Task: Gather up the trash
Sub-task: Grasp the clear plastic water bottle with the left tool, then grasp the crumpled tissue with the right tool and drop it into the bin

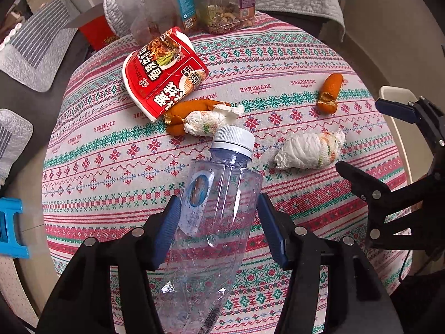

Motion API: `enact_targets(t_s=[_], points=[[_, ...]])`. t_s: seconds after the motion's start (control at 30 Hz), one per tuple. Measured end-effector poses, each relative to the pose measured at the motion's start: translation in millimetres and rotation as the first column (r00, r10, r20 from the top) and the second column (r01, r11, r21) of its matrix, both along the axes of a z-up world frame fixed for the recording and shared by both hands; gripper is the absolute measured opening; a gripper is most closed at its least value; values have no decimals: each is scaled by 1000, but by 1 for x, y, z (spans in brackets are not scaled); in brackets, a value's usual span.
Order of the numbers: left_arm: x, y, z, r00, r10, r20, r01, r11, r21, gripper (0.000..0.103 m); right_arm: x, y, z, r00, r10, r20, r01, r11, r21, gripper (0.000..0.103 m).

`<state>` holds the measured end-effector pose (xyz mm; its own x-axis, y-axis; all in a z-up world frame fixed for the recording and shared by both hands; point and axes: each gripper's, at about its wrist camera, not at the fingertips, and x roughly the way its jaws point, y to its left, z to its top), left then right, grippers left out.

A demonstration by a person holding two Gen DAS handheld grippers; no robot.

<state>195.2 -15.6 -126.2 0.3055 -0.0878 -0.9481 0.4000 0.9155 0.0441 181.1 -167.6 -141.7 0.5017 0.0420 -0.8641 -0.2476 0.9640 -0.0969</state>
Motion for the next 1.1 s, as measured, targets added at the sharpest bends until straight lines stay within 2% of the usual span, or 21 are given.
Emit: enact_targets(t_s=[0.13,0.2,0.27,0.37,0.43,0.5,0.6,0.8,1.1], points=[[-9,29,27,990,135,41,-130,986,-107,57,4,16,-16,999,34,-25,-34,999,10,93],[-17,30,44,979,182,92,-168,975,-144,57,8,23,-24,997,48,-53,-47,999,19,84],[-21,34,57,967,216,136,-191,965,-178,57,14,29,-32,995,51,-90,-48,998,30,66],[-25,37,65,952,252,176,-209,950,-231,57,18,33,-39,995,23,-99,-23,1000,-3,54],[-21,39,64,945,270,185,-223,944,-242,57,19,31,-35,995,14,-102,-11,1000,25,50],[-20,38,62,943,279,180,-231,941,-248,57,19,26,-29,995,5,-102,3,997,77,48],[-20,38,59,940,290,179,-240,936,-258,57,16,23,-16,997,-20,-78,28,994,101,48],[-24,35,64,929,308,205,-247,929,-277,57,3,14,26,997,-79,26,74,985,156,48],[-28,29,70,916,323,238,-252,925,-286,57,-14,-8,60,974,-191,126,170,973,155,48]])
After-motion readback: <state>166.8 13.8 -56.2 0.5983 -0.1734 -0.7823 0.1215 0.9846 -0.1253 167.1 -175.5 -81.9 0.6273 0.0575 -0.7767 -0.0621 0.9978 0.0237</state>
